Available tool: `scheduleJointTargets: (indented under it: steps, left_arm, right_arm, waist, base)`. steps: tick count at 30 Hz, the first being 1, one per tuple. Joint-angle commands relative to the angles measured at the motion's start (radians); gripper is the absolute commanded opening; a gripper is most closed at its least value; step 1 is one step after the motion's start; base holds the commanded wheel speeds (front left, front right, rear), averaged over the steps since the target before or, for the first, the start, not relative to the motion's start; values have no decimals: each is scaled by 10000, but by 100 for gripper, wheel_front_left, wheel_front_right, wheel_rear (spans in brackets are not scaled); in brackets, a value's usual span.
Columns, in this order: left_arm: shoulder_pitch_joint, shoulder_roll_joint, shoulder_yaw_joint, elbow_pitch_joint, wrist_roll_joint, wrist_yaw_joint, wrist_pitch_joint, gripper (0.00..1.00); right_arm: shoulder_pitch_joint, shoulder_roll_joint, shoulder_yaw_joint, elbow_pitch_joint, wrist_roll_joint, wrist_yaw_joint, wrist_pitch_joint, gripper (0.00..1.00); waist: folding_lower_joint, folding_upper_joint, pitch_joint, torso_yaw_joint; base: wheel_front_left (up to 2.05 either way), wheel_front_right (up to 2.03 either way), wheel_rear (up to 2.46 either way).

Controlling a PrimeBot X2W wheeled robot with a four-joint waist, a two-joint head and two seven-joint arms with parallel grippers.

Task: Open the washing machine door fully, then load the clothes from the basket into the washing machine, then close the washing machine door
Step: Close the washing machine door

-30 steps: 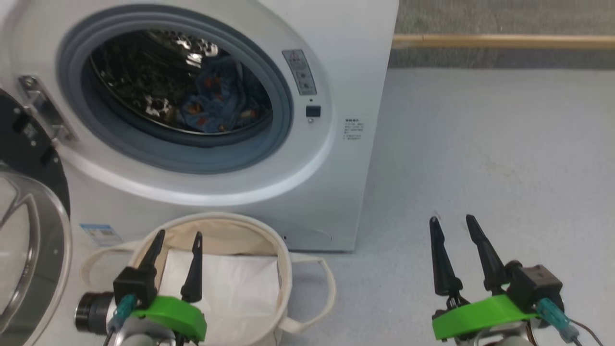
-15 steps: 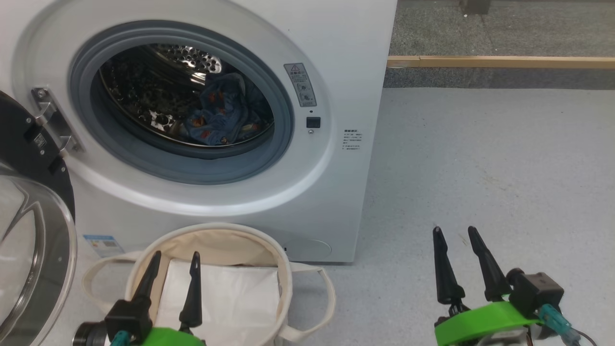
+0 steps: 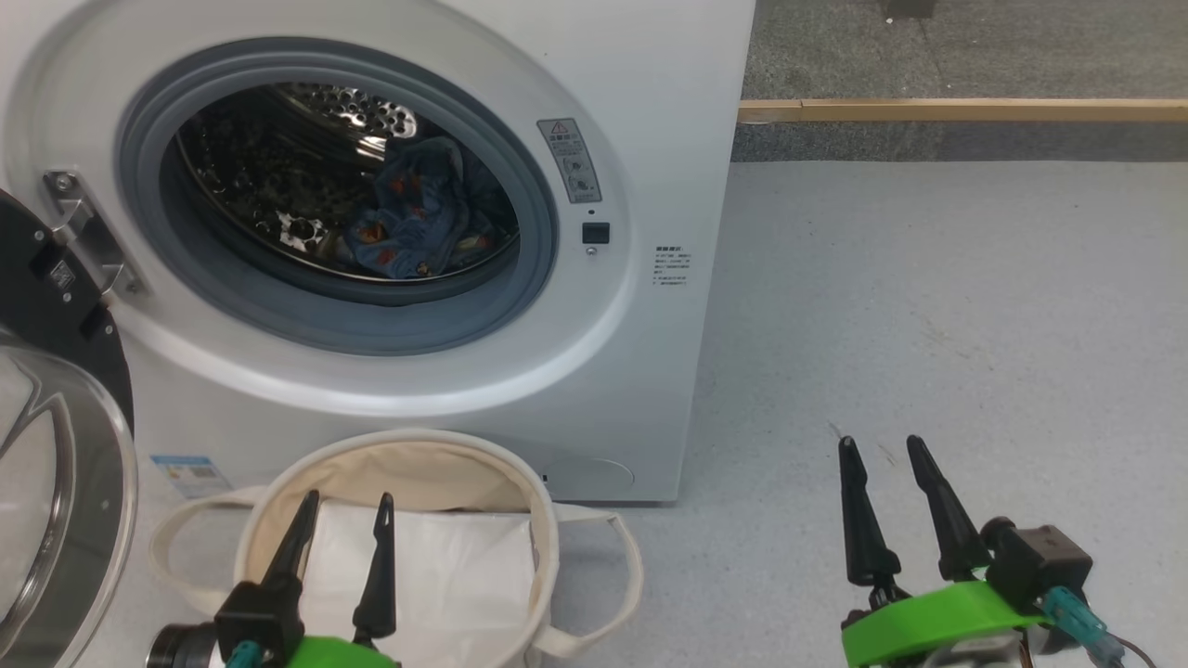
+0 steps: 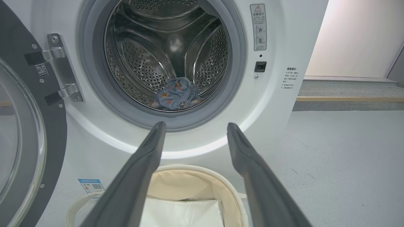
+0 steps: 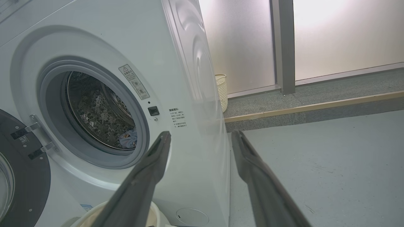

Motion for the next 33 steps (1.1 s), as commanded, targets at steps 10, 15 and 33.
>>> scheduleJointTargets:
  steps: [10, 15, 33]
  left_arm:
    - [-443, -38, 319, -266, 68, 117, -51, 100]
    - [-465, -48, 374, -193, 42, 245, -51, 100]
    - [-546, -86, 563, -103, -344, 385, -51, 100]
  right_arm:
    - [-167, -20, 198, -326, -107, 2, -48, 100]
    - [-175, -20, 236, -297, -187, 2, -48, 100]
    - [-168, -20, 276, -299, -225, 2, -48, 100]
  waist:
    - [1, -1, 79, -93]
    - [1, -1, 88, -77]
    - [1, -1, 182, 140]
  base:
    - [0, 0, 0]
    - [-1, 1, 0]
    - [-165, 88, 77]
